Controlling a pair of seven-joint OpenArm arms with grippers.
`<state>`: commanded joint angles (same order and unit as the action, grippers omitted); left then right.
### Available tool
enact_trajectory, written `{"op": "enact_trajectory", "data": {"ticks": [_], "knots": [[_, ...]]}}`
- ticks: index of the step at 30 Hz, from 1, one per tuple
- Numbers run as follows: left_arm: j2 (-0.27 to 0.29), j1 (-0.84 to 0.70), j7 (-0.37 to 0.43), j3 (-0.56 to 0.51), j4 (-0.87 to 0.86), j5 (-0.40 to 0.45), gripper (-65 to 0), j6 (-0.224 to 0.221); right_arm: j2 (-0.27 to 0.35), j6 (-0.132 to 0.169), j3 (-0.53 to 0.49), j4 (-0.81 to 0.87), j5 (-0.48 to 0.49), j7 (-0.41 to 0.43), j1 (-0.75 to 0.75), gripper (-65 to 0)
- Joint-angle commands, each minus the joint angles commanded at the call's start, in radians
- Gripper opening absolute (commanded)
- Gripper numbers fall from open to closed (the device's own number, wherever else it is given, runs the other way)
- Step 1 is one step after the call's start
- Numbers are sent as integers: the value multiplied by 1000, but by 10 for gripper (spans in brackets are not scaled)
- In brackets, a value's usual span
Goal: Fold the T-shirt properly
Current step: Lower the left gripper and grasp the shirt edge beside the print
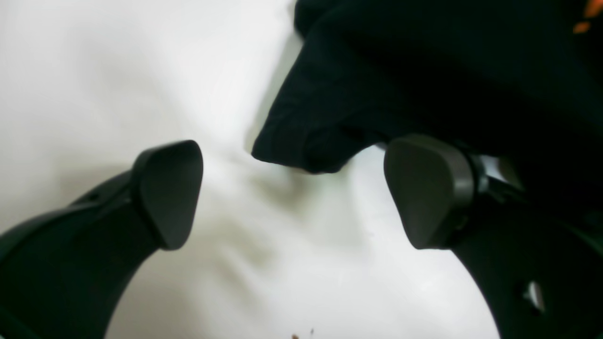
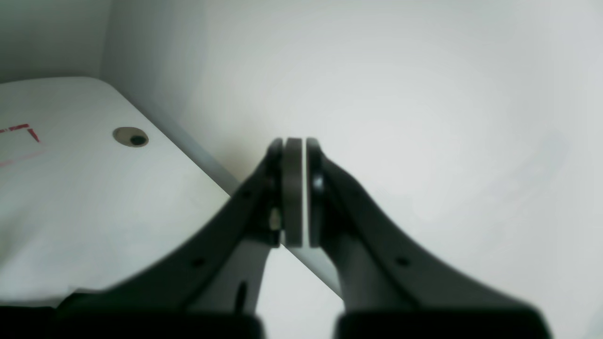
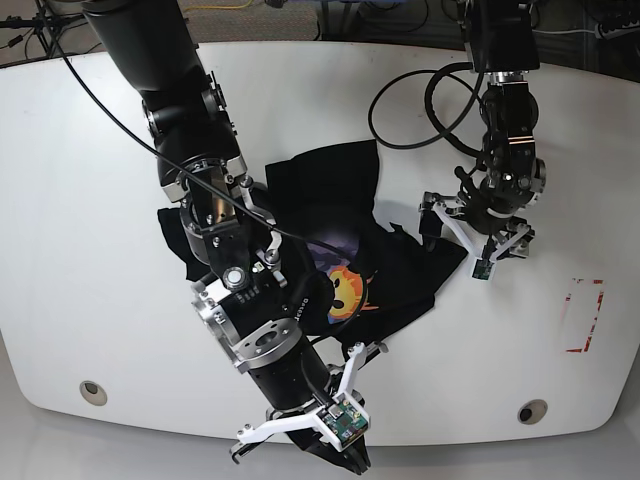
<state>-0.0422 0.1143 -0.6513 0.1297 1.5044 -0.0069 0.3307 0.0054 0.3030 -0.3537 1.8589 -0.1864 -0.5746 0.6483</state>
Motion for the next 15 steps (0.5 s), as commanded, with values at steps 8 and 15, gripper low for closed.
{"op": "enact_trajectory", "data": {"ticks": [8,15], "knots": [[-2,48,21,0,-83,-2,-57,0,0,0,0,0,0,2,-11,-636],[-2,77,37,0,-161,-2,-100,0,2,0,0,0,0,2,-12,-636]]}}
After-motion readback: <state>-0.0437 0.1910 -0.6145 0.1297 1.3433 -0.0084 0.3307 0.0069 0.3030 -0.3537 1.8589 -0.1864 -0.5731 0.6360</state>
